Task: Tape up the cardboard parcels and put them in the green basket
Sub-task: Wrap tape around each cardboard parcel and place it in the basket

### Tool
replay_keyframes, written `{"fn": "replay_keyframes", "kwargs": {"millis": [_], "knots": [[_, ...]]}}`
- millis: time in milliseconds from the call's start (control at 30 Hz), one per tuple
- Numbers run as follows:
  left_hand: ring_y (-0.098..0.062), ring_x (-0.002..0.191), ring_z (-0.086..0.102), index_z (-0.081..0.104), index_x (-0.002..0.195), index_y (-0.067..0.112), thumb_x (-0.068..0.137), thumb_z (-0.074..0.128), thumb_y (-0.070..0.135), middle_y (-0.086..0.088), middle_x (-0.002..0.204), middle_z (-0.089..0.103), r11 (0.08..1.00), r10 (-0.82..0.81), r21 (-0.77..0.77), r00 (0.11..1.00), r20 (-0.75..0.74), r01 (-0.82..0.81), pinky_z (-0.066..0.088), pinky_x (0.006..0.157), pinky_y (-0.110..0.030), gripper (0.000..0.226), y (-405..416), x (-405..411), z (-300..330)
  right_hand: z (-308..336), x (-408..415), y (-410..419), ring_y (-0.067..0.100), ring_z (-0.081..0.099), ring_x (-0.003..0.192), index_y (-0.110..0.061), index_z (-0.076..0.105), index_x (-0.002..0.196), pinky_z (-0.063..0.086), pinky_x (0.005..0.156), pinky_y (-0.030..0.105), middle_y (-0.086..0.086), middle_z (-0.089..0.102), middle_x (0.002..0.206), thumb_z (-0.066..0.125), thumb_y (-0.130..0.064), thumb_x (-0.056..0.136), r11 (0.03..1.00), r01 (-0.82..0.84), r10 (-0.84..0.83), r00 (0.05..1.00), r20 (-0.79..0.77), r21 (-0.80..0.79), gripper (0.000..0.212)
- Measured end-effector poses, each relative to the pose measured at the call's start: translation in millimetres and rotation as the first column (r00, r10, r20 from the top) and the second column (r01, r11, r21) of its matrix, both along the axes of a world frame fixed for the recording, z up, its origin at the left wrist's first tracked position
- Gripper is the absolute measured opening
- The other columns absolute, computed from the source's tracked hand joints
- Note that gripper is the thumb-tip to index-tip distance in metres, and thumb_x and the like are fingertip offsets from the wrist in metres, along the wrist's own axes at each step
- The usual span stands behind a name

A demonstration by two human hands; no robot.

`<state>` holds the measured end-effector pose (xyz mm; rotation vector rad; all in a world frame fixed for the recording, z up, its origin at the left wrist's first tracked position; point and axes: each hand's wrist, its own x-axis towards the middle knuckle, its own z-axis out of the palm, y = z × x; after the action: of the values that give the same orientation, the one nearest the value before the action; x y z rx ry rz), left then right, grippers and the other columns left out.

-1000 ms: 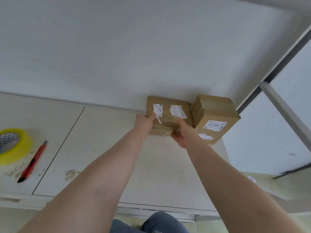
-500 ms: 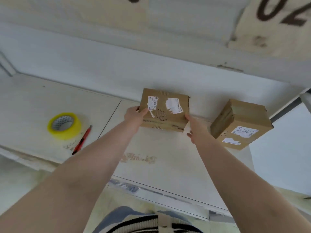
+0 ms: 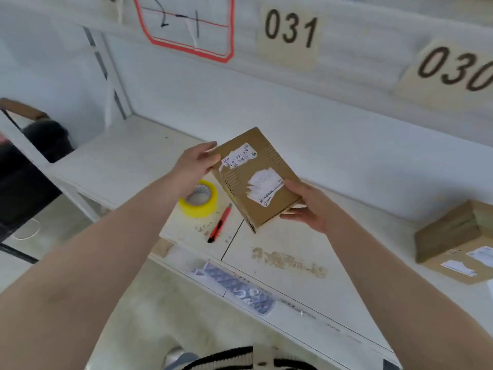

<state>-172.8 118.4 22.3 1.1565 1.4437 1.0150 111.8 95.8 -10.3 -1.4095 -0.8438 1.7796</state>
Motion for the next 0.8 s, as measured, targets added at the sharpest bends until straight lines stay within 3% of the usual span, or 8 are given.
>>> {"fn": "replay_keyframes", "kwargs": {"millis": [100,167,300,400,533,633,700,800], "knots": [[-0.028,0.143,0.036,0.004,0.158,0.024,0.085,0.069,0.054,-0.005,0.161,0.027,0.969,0.218,-0.117,0.976,-0.020,-0.219,0.031,0.114,-0.044,0.103,-4,-12,-1,-4,-81,-7,0.030,0.068,0.102,-0.016,0.061,0.122,0.060,0.077,0.046,0.010,0.063,0.120,0.081,-0.034,0.078,0.978,0.210,-0.206,0.972,-0.113,0.022,0.052],[-0.031,0.137,0.044,0.008,0.157,0.022,0.078,0.070,0.063,-0.006,0.157,0.035,0.960,0.179,-0.226,0.983,0.034,-0.167,0.038,0.111,-0.049,0.109,-10,-22,-12,-4,-135,-10,0.025,0.069,0.099,-0.017,0.060,0.124,0.060,0.078,0.044,0.007,0.064,0.115,0.078,-0.034,0.081,0.952,0.307,-0.299,0.937,-0.182,0.014,0.049],[-0.026,0.105,0.069,0.058,0.128,0.015,0.088,0.072,0.041,-0.008,0.120,0.070,0.978,0.139,-0.186,0.960,0.243,-0.095,0.057,0.089,-0.041,0.050,-8,-73,-23,-2,-199,-11,0.024,0.061,0.112,-0.029,0.055,0.128,0.054,0.092,0.048,-0.002,0.064,0.115,0.075,-0.046,0.080,0.966,0.256,-0.254,0.967,-0.029,0.041,0.055],[-0.017,0.093,0.073,0.062,0.123,0.017,0.092,0.067,0.036,-0.004,0.110,0.074,0.978,0.045,-0.207,0.930,0.364,0.034,0.059,0.073,-0.030,0.037,-5,-120,-21,5,-209,-5,0.019,0.052,0.120,-0.031,0.051,0.133,0.041,0.101,0.043,-0.001,0.060,0.122,0.064,-0.061,0.082,0.974,0.224,-0.224,0.974,0.038,0.023,0.060],[-0.021,0.099,0.072,0.066,0.119,0.015,0.092,0.063,0.033,-0.008,0.112,0.074,0.933,-0.085,-0.255,0.847,0.525,0.252,0.061,0.074,-0.034,0.033,-4,-164,-23,18,-218,6,0.017,0.064,0.109,-0.025,0.059,0.131,0.053,0.088,0.037,0.002,0.067,0.118,0.058,-0.062,0.085,0.996,0.091,-0.091,0.996,-0.023,0.022,0.059],[-0.022,0.094,0.074,0.068,0.110,0.013,0.088,0.067,0.033,-0.010,0.107,0.075,0.914,-0.045,-0.300,0.805,0.592,0.272,0.062,0.073,-0.037,0.029,-2,-179,-24,20,-237,14,0.024,0.062,0.118,-0.019,0.058,0.134,0.053,0.092,0.042,0.005,0.064,0.130,0.060,-0.058,0.085,1.000,-0.020,0.021,0.991,-0.134,0.009,0.063],[-0.024,0.101,0.072,0.064,0.122,0.011,0.092,0.065,0.034,-0.010,0.114,0.073,0.940,-0.021,-0.289,0.875,0.484,0.183,0.059,0.086,-0.038,0.037,3,-185,-24,21,-252,21,0.026,0.063,0.116,-0.014,0.056,0.135,0.054,0.092,0.044,0.007,0.066,0.128,0.062,-0.053,0.085,0.999,0.036,-0.034,0.989,-0.141,0.011,0.064],[-0.025,0.128,0.053,0.039,0.149,0.013,0.094,0.065,0.037,-0.009,0.146,0.049,0.985,0.117,-0.127,0.993,0.024,-0.113,0.041,0.101,-0.028,0.066,18,-192,-23,17,-276,37,0.027,0.067,0.107,-0.010,0.058,0.129,0.055,0.092,0.048,0.008,0.070,0.117,0.073,-0.044,0.082,0.981,0.194,-0.194,0.981,-0.012,0.027,0.059]]}}
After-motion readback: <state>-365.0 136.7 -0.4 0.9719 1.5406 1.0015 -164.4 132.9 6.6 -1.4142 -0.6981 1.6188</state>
